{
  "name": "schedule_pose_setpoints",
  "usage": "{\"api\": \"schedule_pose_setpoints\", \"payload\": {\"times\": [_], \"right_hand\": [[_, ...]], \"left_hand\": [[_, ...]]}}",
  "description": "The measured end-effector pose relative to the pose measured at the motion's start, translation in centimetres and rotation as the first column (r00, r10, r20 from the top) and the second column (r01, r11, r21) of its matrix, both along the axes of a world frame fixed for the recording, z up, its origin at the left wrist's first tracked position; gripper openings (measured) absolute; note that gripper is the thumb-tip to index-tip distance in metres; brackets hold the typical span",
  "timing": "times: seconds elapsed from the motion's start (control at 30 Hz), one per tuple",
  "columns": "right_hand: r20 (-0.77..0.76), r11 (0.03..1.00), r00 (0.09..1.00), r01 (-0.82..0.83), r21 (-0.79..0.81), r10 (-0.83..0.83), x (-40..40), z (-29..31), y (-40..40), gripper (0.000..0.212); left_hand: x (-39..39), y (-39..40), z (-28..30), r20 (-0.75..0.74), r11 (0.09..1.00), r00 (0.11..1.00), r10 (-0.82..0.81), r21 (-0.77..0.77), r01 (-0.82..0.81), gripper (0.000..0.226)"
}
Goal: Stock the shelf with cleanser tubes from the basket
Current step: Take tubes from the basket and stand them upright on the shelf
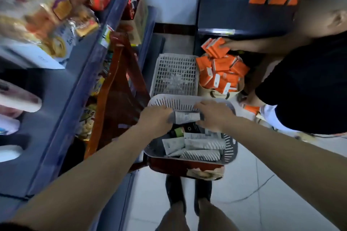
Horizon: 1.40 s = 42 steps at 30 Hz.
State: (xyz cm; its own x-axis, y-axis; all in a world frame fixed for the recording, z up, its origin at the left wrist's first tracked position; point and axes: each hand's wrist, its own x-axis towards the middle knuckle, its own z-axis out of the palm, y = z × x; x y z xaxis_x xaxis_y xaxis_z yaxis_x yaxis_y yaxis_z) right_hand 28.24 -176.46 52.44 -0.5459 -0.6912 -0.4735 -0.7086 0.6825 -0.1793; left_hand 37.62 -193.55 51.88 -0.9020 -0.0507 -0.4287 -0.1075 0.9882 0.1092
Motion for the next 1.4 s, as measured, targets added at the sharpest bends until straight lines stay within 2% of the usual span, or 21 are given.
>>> {"api": "schedule_pose_setpoints", "payload": {"times": [0.13, 0.27, 0.43, 0.57, 0.63, 0.73, 0.87, 0.97, 1.13, 1.23, 1.33, 1.4], "right_hand": [[0.136, 0.997, 0.989, 0.053, 0.053, -0.059, -0.6, -7.2, 1.2, 0.056], [0.2, 0.986, 0.972, 0.098, 0.133, -0.123, -0.5, -14.0, 2.7, 0.057], [0.261, 0.977, 0.96, 0.048, 0.206, -0.102, 0.5, -21.2, 3.6, 0.056], [0.264, 0.978, 0.959, 0.046, 0.204, -0.1, 0.8, -24.6, 3.6, 0.044], [0.236, 0.982, 0.961, 0.108, 0.157, -0.143, 0.6, -25.6, 3.9, 0.039], [0.235, 0.965, 0.936, 0.255, 0.068, -0.264, 0.2, -26.2, 4.2, 0.041], [0.272, 0.916, 0.879, 0.4, 0.025, -0.391, -0.2, -26.5, 4.1, 0.042], [0.335, 0.838, 0.793, 0.545, -0.018, -0.509, -0.8, -26.5, 4.2, 0.039], [0.496, 0.639, 0.585, 0.766, -0.078, -0.642, -2.3, -25.8, 4.7, 0.031], [0.57, 0.5, 0.468, 0.859, -0.112, -0.676, -2.7, -25.5, 4.9, 0.031], [0.657, 0.32, 0.316, 0.94, -0.118, -0.685, -3.0, -25.4, 5.1, 0.032], [0.674, 0.262, 0.259, 0.96, -0.101, -0.692, -3.3, -25.8, 5.1, 0.033]], "left_hand": [[-0.2, 0.9, -6.8, 0.127, 0.995, 0.991, 0.033, 0.088, -0.044, 0.03], [-0.6, 2.0, -13.7, 0.284, 0.979, 0.956, 0.069, 0.163, -0.119, 0.048], [-1.3, 3.6, -20.7, 0.351, 0.942, 0.921, 0.172, 0.214, -0.257, 0.044], [-1.9, 4.7, -25.7, 0.413, 0.878, 0.876, 0.25, 0.285, -0.385, 0.044], [-2.2, 5.2, -27.7, 0.424, 0.79, 0.841, 0.337, 0.359, -0.497, 0.044], [-2.8, 5.7, -29.2, 0.378, 0.598, 0.761, 0.527, 0.471, -0.648, 0.038], [-4.0, 6.0, -29.0, 0.439, 0.231, 0.573, 0.692, 0.617, -0.752, 0.03], [-4.9, 6.0, -29.0, 0.547, 0.047, 0.512, 0.662, 0.652, -0.757, 0.023], [-7.5, 6.1, -29.6, 0.714, -0.279, 0.254, 0.652, 0.539, -0.795, 0.019], [-8.7, 6.6, -29.6, 0.754, -0.35, 0.259, 0.603, 0.542, -0.764, 0.003], [-9.7, 7.2, -29.6, 0.834, -0.5, 0.257, 0.487, 0.508, -0.701, 0.014], [-10.1, 7.4, -30.0, 0.866, -0.557, 0.247, 0.435, 0.474, -0.682, 0.021]]}}
